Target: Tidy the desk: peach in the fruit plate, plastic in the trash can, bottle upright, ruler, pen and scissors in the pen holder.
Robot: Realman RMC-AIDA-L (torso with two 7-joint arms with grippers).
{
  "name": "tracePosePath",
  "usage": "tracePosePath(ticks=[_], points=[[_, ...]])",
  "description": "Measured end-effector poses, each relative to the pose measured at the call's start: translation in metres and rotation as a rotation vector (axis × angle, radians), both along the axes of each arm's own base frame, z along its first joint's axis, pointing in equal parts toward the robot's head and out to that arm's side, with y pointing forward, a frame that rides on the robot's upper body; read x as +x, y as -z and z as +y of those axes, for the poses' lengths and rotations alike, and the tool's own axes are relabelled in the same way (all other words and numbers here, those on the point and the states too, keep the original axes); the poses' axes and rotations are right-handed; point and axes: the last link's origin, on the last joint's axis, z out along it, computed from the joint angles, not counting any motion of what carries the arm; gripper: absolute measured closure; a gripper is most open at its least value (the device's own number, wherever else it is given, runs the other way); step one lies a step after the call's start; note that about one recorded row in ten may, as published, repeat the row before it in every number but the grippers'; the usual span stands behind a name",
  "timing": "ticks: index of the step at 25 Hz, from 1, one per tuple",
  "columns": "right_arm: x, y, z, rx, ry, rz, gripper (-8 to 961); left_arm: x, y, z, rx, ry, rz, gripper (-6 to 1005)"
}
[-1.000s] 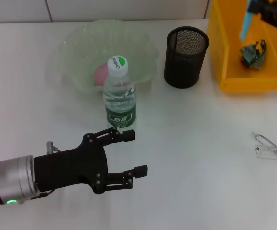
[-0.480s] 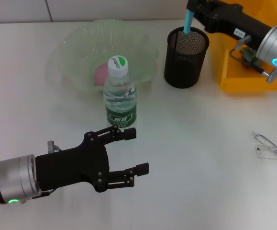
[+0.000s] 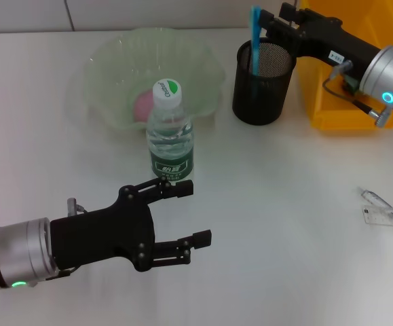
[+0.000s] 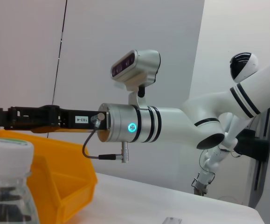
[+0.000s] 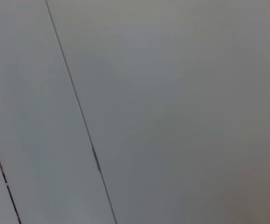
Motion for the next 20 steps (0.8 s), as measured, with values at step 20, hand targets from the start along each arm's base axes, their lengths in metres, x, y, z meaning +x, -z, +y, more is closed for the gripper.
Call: tracePosePath(ticks=[20], points=[[-0.022,-0.111,-0.095,-0.697,-0.244,-0.798,329,0.003,0.000,-0.003,-0.008,0.007,-0.021,172]])
